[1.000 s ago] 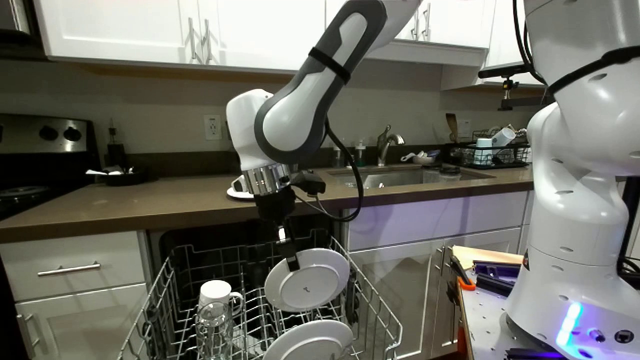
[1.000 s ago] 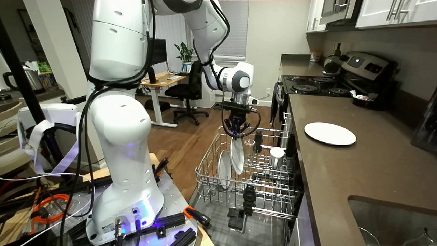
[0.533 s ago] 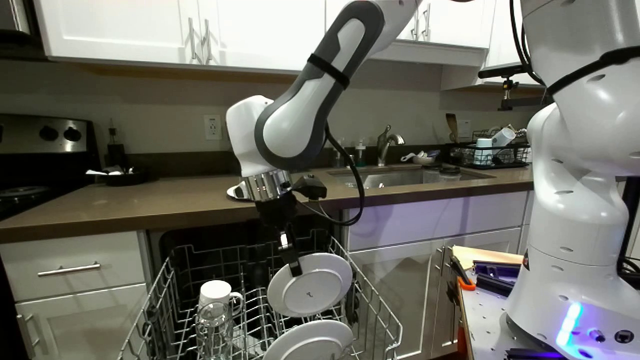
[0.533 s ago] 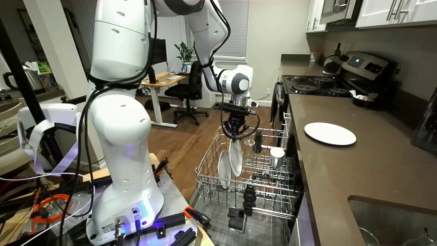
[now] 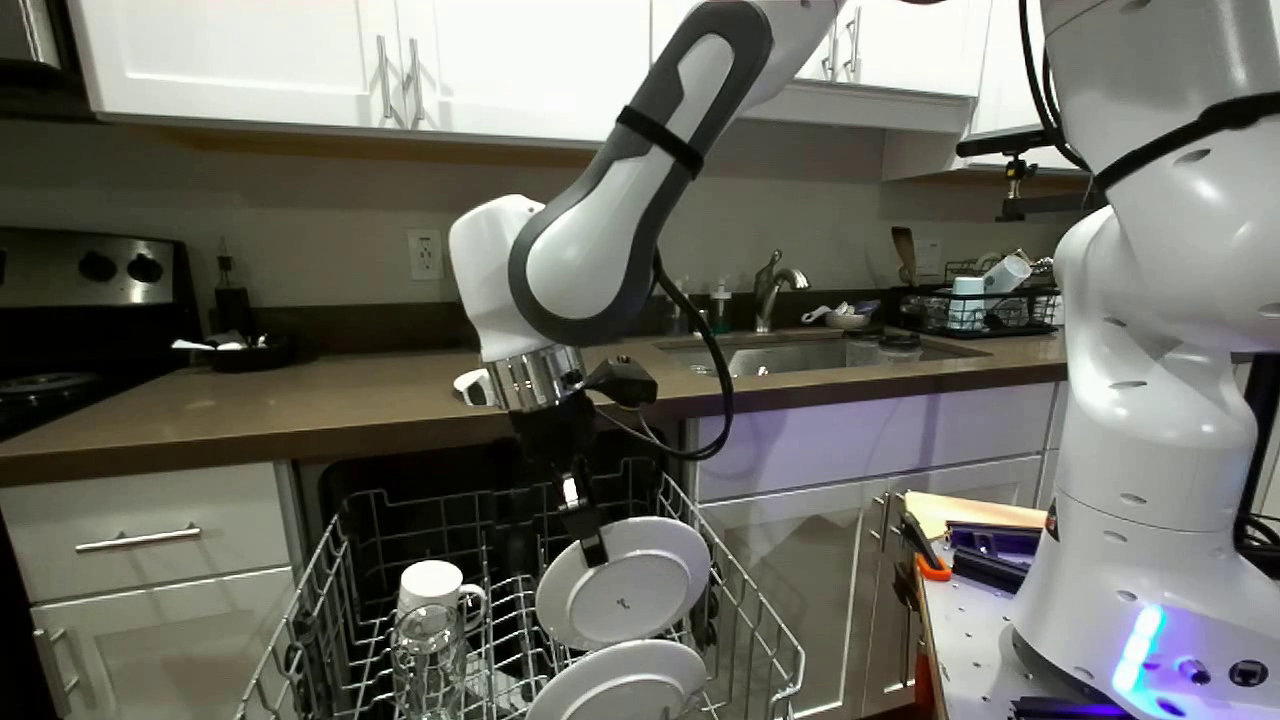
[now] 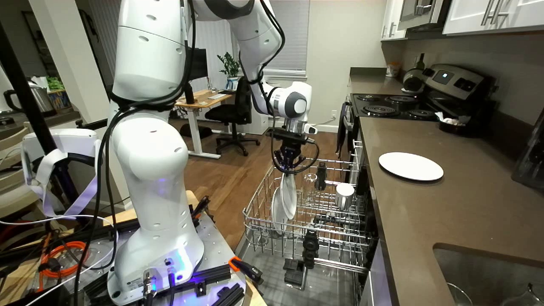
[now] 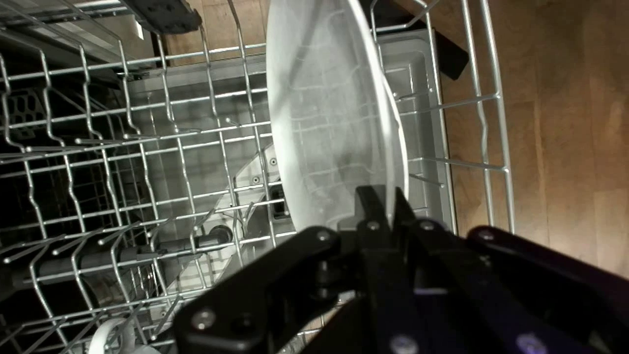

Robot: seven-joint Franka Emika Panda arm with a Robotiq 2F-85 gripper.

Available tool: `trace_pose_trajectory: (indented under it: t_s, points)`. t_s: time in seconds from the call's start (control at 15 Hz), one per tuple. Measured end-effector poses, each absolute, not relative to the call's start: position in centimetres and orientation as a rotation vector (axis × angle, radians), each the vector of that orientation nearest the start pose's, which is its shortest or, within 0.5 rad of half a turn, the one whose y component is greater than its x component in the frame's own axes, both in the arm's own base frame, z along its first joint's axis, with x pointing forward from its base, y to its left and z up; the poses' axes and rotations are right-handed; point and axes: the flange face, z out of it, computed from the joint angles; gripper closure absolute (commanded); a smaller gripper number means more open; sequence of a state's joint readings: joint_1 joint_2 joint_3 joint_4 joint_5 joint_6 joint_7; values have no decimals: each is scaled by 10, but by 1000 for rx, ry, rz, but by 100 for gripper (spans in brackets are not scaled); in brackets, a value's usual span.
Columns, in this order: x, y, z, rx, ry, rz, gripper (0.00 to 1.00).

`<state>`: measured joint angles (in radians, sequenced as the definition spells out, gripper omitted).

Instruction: Pick up the plate and put it in the dishwasher

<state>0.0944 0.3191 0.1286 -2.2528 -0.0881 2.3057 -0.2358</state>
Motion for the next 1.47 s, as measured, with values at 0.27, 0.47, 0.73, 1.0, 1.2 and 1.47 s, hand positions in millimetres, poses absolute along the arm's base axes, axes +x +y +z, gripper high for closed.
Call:
trace_pose_trajectory:
  t_s: [0.27, 0.47, 0.73, 1.0, 1.2, 1.47]
  points:
    - [489, 120, 197, -3002, -816, 442, 94]
    - [486, 122, 190, -2994, -818, 456, 94]
    - [488, 123, 177, -2990, -818, 428, 94]
    - [492, 125, 165, -2986, -818, 411, 94]
    - [497, 126, 159, -2981, -822, 400, 94]
    - [502, 127, 149, -2975, -837, 362, 94]
